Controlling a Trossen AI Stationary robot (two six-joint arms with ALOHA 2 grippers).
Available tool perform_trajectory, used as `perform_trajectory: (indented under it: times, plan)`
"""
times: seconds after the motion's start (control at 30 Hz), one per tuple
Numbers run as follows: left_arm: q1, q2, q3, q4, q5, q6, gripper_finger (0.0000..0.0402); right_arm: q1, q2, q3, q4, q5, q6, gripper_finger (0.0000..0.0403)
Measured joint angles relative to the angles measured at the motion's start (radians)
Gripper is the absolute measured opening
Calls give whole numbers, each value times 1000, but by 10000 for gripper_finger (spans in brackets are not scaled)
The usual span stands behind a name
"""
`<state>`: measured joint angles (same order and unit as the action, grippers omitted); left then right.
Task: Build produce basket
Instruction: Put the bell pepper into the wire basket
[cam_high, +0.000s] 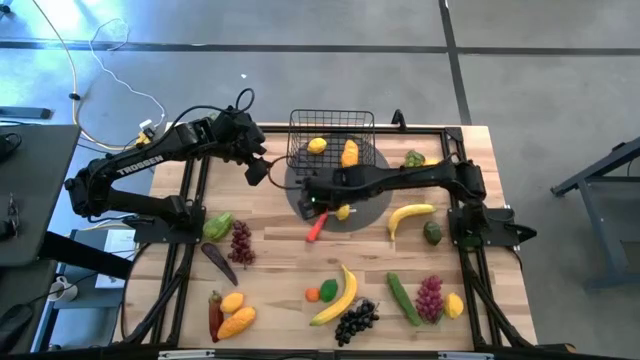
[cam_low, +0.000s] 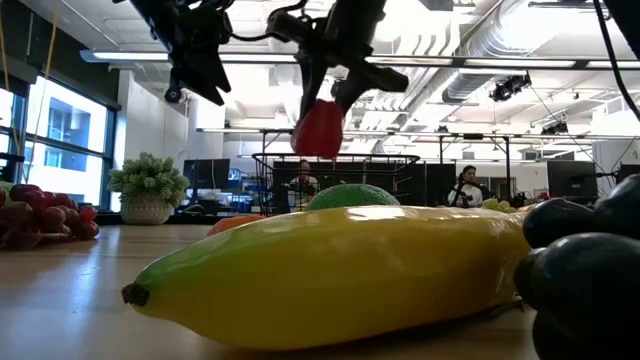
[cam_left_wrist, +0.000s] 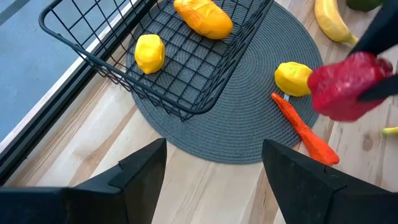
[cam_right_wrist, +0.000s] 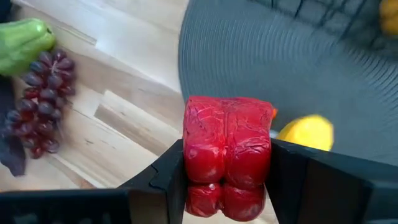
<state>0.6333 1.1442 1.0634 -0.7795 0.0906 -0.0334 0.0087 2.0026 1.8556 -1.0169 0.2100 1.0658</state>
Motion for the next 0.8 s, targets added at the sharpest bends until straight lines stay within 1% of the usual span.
perform_trajectory:
  times: [0.3,0.47,0.7,0.8]
  plan:
    - [0,0,0,1,-1,-20,255,-127,-1,149,-35,0,-267,142]
    - [0,0,0,33,-7,-66,255,-221,-2,207,-70,-2,-414,142]
    - [0,0,0,54,-8,-68,255,-348,-2,219,-71,-20,-588,142]
    - [0,0,0,90,-8,-63,255,-390,-2,219,-70,-21,-649,140]
